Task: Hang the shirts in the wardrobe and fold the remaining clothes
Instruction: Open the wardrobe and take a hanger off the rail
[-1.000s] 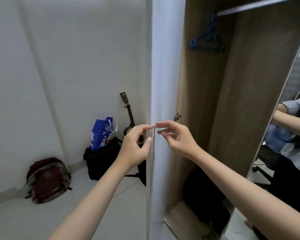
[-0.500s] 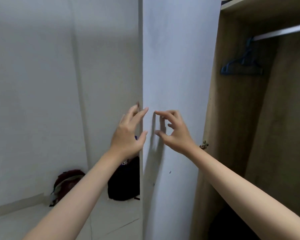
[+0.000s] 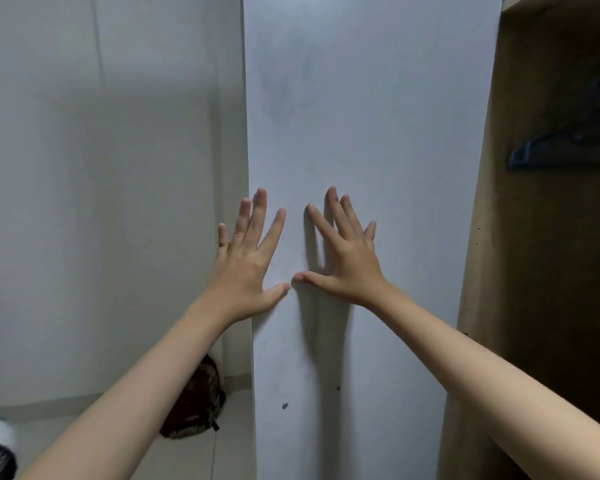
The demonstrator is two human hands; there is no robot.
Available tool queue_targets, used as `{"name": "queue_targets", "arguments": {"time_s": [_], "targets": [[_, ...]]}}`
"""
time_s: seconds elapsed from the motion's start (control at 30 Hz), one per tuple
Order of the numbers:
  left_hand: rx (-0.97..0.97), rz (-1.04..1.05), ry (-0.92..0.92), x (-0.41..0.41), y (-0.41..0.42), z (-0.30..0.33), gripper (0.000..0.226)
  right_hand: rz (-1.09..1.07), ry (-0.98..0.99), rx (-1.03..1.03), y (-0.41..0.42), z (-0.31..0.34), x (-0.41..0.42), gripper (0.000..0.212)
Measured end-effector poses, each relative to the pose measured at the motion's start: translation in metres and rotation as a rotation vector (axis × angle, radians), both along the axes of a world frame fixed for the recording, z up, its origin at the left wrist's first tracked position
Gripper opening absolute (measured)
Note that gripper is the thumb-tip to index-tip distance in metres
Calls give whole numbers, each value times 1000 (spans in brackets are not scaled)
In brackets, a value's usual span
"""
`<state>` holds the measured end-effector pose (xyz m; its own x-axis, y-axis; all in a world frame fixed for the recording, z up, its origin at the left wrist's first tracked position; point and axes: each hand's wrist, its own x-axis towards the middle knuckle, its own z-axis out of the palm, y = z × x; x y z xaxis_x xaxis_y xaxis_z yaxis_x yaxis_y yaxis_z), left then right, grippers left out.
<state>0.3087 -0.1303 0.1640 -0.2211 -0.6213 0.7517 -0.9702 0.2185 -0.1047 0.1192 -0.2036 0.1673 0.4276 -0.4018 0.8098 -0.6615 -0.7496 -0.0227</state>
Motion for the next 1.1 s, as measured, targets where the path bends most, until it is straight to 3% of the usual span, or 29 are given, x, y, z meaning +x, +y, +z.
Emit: {"name": "queue_targets", "arguments": {"time_s": [0.4,0.77,1.1], "targets": [[144,33,72,12,-46,4,120,-89,79,-50,-53,-2,22,101],[245,66,121,19,-105,12,121,-290,155,51,-91,-4,18,100],[335,-50,134,18,-146,-9,118,-383,221,92,-114,-4,11,99]]}}
